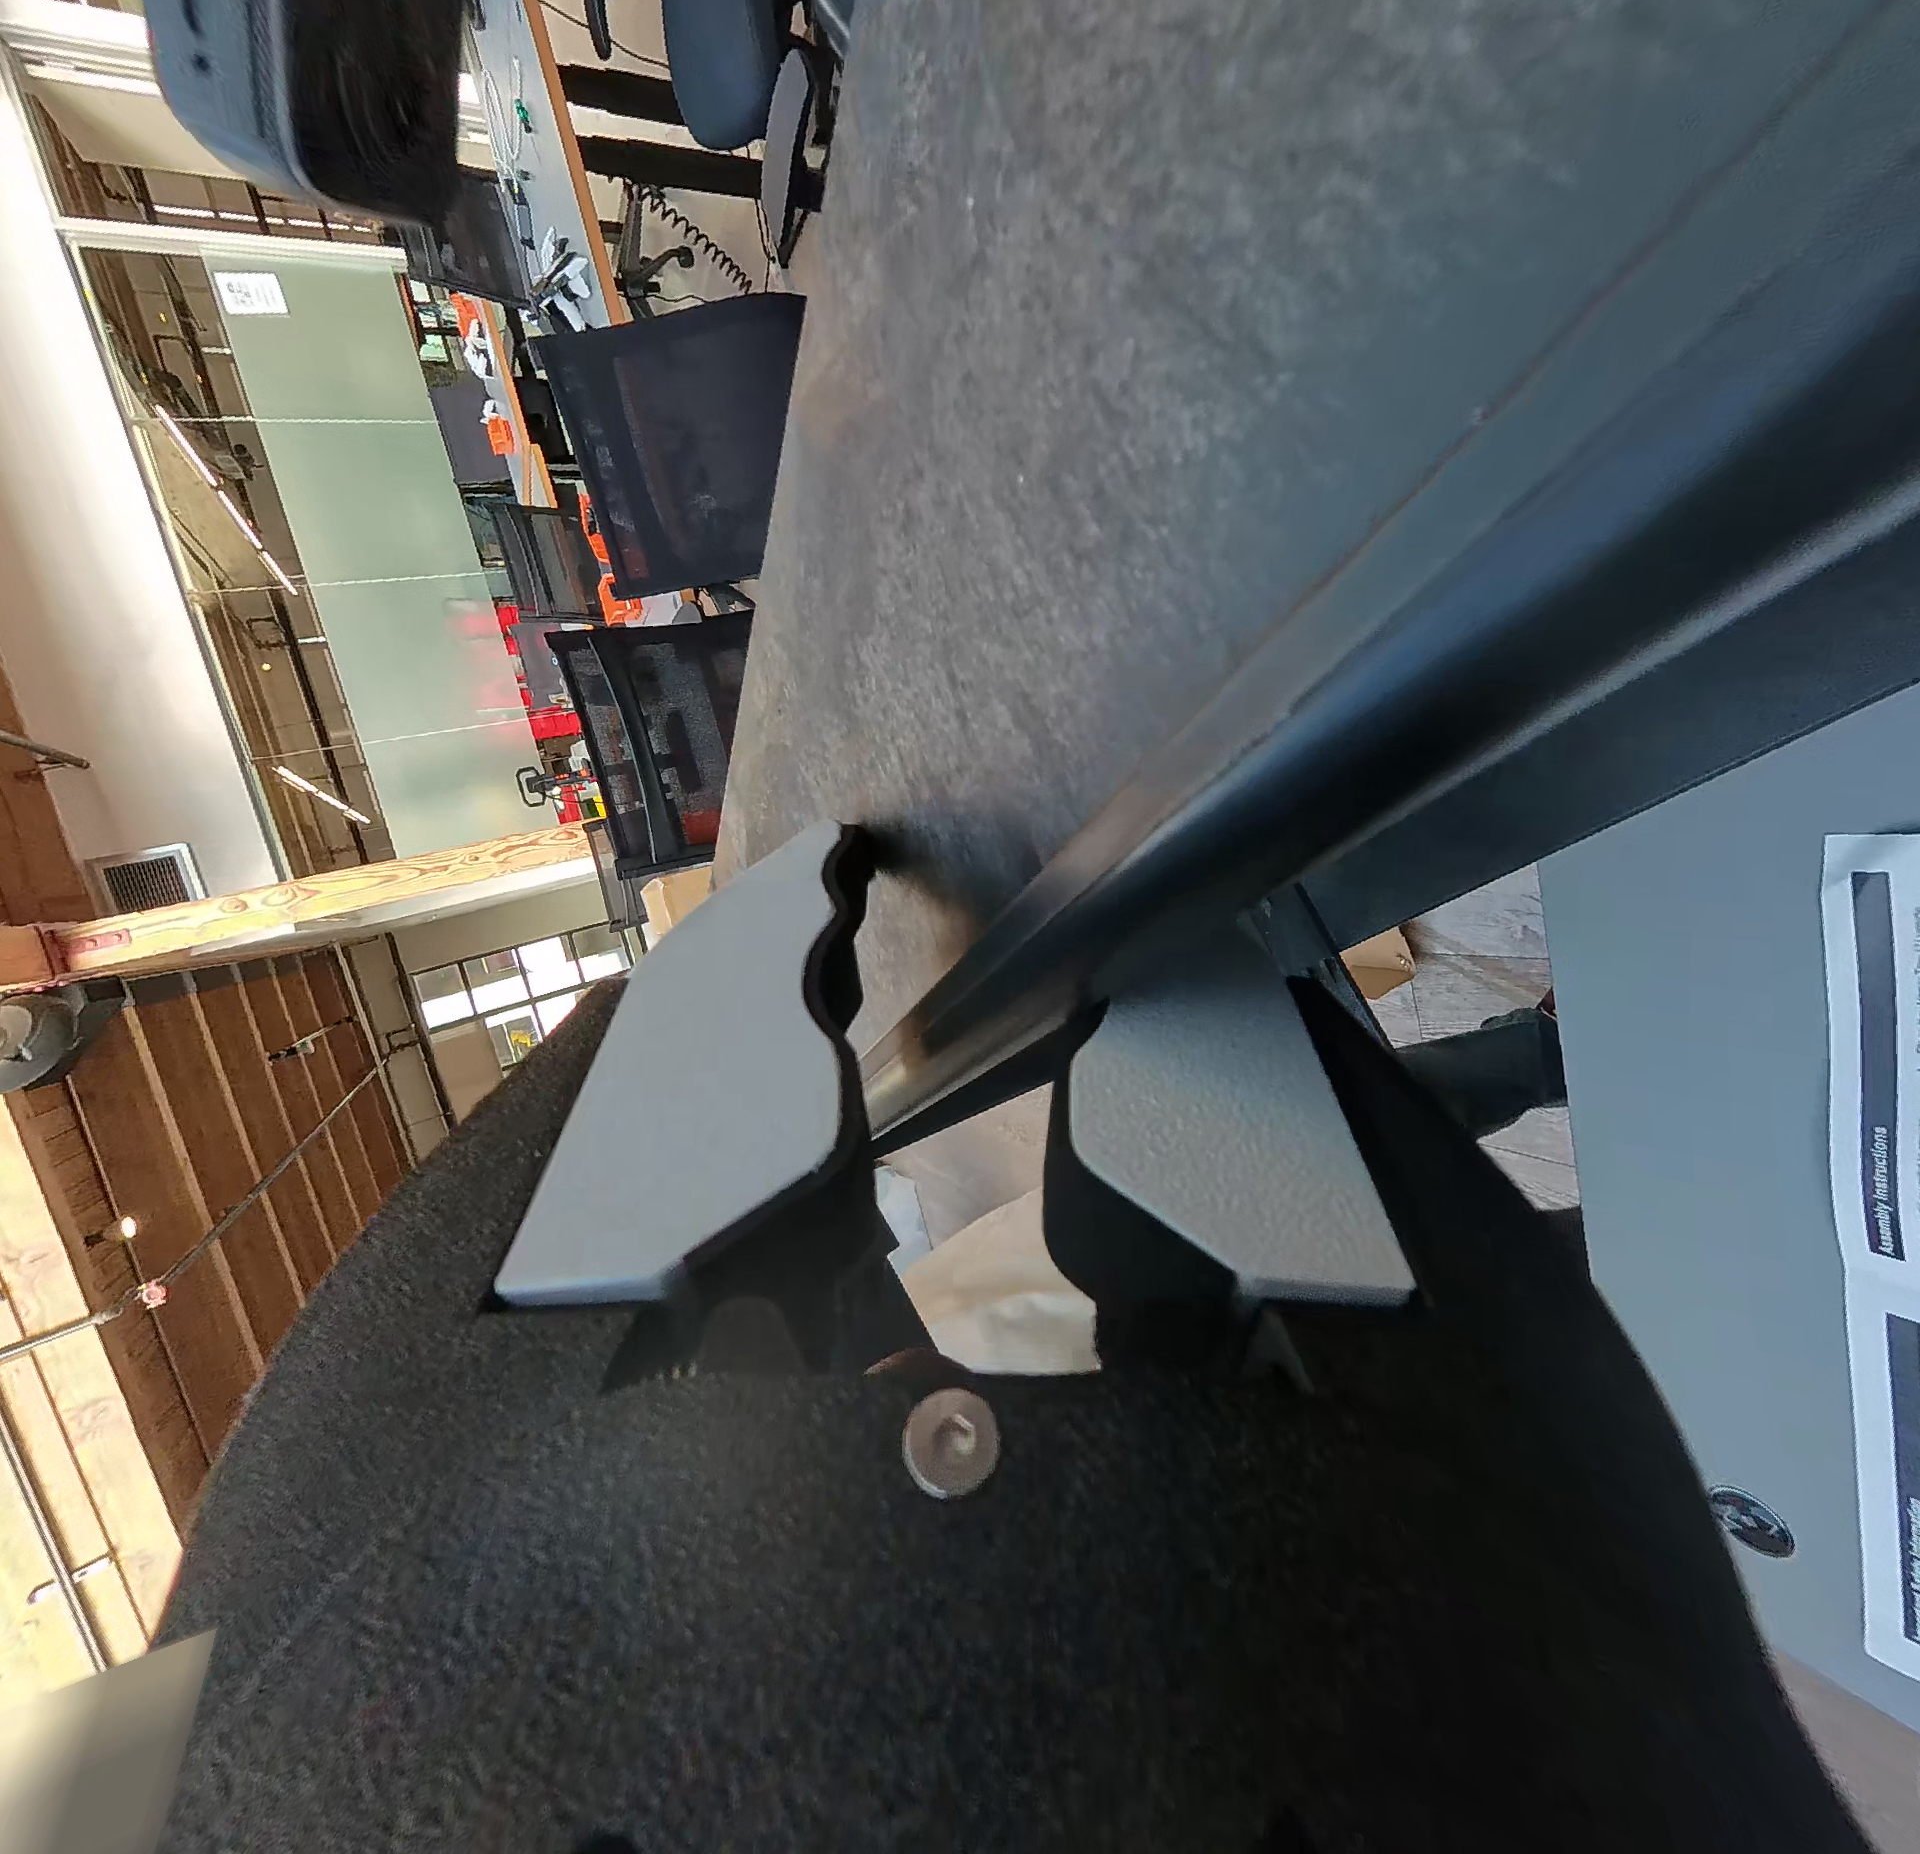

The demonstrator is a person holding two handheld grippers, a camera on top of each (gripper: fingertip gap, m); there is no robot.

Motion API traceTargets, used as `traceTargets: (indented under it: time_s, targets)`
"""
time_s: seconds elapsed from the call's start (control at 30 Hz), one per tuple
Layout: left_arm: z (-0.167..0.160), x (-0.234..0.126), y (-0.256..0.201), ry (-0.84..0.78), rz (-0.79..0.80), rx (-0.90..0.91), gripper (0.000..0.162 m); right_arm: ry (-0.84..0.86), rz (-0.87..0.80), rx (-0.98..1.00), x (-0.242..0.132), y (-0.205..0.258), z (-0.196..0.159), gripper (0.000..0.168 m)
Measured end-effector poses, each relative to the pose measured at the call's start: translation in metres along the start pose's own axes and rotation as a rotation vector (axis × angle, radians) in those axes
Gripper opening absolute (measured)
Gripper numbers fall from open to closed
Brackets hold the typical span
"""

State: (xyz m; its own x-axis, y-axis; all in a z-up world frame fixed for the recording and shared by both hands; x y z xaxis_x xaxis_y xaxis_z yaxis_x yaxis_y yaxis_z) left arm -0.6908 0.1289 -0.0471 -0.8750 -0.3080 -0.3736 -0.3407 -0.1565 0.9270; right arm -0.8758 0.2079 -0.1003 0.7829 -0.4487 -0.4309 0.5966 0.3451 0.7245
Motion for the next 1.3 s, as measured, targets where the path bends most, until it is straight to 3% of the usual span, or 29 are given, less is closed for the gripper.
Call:
traceTargets:
  time_s: [0.13, 0.43, 0.6, 0.7, 0.87, 1.07, 1.3]
  targets:
    - [0.0, -0.001, 0.0, 0.008, -0.007, 0.005, 0.036, 0.053, 0.026, 0.015, 0.022, -0.014, 0.005, 0.0]
    - [0.001, 0.0, 0.001, 0.012, -0.019, 0.024, 0.036, 0.064, -0.011, -0.047, 0.018, -0.012, 0.008, 0.0]
    - [0.001, -0.001, 0.001, 0.015, -0.017, 0.027, 0.036, -0.168, 0.132, -0.038, -0.018, -0.006, 0.024, 0.0]
    - [0.001, -0.001, 0.0, 0.014, -0.015, 0.023, 0.036, -0.053, 0.04, -0.037, -0.002, -0.004, 0.02, 0.0]
    - [0.002, -0.002, 0.0, 0.021, -0.017, 0.028, 0.036, -0.09, 0.077, -0.015, 0.003, -0.009, 0.017, 0.0]
    - [0.002, -0.001, 0.001, 0.033, -0.032, 0.055, 0.037, -0.177, 0.116, -0.099, -0.021, 0.002, 0.028, 0.0]
    - [0.003, -0.004, 0.001, 0.044, -0.039, 0.067, 0.036, -0.117, 0.016, -0.109, -0.017, 0.01, 0.035, 0.0]
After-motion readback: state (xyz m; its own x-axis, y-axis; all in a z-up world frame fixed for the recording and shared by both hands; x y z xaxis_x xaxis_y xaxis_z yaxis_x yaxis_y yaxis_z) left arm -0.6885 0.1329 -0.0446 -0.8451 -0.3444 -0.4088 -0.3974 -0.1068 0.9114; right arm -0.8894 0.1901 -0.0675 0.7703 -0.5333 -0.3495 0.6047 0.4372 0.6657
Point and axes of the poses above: each gripper's, where its closed fingertips meet, x out along the fingers, z out of its top, y = z × x across the jaws, the point moved 10 cm from there along -x, back along the fingers, and after that the axes turned 10 degrees about z, right-handed, at the moved point
